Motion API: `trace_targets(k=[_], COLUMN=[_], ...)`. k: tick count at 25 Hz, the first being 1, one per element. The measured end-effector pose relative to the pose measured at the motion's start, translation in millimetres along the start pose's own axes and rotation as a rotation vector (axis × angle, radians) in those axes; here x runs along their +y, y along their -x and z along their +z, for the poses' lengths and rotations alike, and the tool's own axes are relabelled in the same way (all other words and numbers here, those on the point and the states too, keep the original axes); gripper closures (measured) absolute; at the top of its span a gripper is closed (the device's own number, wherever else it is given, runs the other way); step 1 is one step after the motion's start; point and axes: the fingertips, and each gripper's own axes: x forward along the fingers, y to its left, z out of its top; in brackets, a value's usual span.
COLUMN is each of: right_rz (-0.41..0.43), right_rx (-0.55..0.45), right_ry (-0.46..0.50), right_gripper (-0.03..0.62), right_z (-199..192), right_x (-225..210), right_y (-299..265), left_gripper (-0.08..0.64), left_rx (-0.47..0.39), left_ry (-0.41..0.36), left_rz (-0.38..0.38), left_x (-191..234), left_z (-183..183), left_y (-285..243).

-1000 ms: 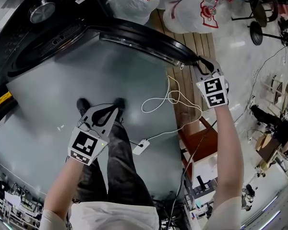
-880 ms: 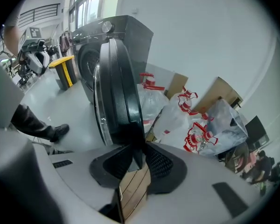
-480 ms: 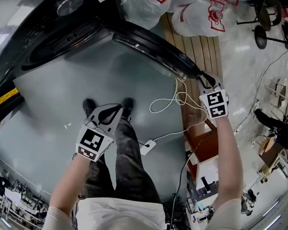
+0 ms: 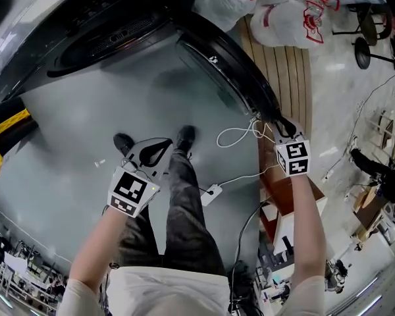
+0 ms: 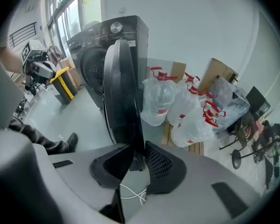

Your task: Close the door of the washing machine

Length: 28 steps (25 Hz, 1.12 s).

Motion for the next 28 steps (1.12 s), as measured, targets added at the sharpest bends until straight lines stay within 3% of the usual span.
trace_targets(k=[11, 16, 28], right_rz=[-0.002, 0.040, 0.117], right_rx=[0.072, 0.091, 0.121], right_ry=[-0.083, -0.113, -0.172], right_gripper=[0.492, 0.492, 0.442], right_z=[-3, 1, 50], right_x=[115, 173, 315], right_y=[-7, -12, -42], left_gripper=[0.551, 0.551, 0.551], left_rx=[-0.003, -0.009, -0.028], left_ry=[0.035, 0.039, 0.064], left_rz=[0.006, 0.015, 0.041], left_x=[42, 58, 89], left_z=[-43, -55, -91], left_y=[73, 97, 161])
